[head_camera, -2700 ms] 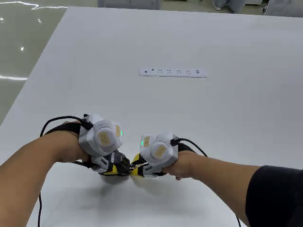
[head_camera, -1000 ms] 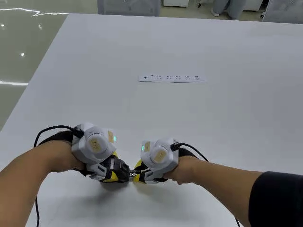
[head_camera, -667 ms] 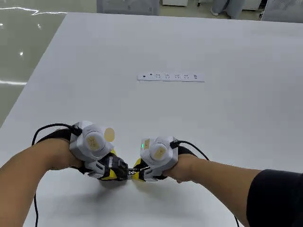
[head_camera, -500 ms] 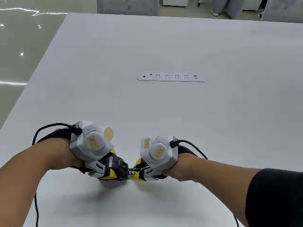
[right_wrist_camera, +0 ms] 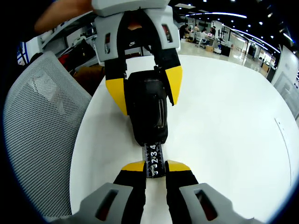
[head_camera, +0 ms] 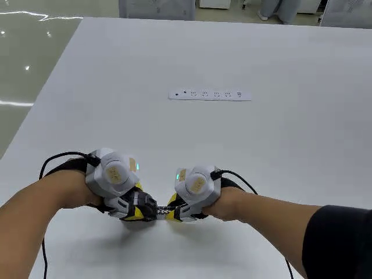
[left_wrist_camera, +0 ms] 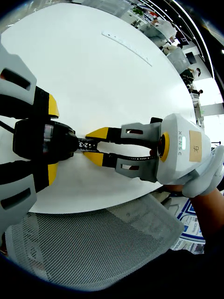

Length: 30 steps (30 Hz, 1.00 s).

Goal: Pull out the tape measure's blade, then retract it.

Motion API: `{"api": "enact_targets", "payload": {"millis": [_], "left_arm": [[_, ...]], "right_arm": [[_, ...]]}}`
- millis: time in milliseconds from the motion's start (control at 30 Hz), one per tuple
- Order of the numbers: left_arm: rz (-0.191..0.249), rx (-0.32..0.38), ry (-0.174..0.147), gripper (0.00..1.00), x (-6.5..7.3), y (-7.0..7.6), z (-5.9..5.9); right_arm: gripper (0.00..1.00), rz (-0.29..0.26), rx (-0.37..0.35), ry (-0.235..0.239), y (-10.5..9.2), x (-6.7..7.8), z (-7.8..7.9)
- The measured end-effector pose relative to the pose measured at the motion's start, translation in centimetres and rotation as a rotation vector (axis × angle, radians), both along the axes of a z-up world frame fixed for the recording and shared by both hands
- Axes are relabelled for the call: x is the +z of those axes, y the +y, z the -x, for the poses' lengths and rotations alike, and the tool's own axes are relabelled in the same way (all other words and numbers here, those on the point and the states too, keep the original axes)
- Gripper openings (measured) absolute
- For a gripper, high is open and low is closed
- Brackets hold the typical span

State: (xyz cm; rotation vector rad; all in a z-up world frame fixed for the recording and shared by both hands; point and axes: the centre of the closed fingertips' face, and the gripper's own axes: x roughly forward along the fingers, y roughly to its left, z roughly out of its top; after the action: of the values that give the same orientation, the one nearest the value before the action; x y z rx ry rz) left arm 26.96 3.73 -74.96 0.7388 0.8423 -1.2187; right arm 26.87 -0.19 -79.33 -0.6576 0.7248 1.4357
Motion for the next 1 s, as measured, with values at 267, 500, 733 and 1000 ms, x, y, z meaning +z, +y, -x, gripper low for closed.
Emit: {"api": "enact_targets", "payload": {"millis": [267,500,733,1000], "left_arm": [[0.003,0.005,-0.002,0.30,0.0,0.0,0.0],[0.009,0.001,-0.005,0.30,0.0,0.0,0.0],[0.011,0.011,-0.011,0.30,0.1,0.0,0.0],[0.003,0.007,-0.007,0.30,0.1,0.0,0.0]], "right_arm": [[0.11,0.006,-0.005,-0.001,-0.5,0.0,0.0],[0.11,0.007,-0.011,-0.002,-0.8,0.0,0.0],[0.11,0.008,-0.012,-0.006,-0.9,0.0,0.0],[0.11,0.014,-0.013,-0.006,-1.3,0.0,0.0]]}}
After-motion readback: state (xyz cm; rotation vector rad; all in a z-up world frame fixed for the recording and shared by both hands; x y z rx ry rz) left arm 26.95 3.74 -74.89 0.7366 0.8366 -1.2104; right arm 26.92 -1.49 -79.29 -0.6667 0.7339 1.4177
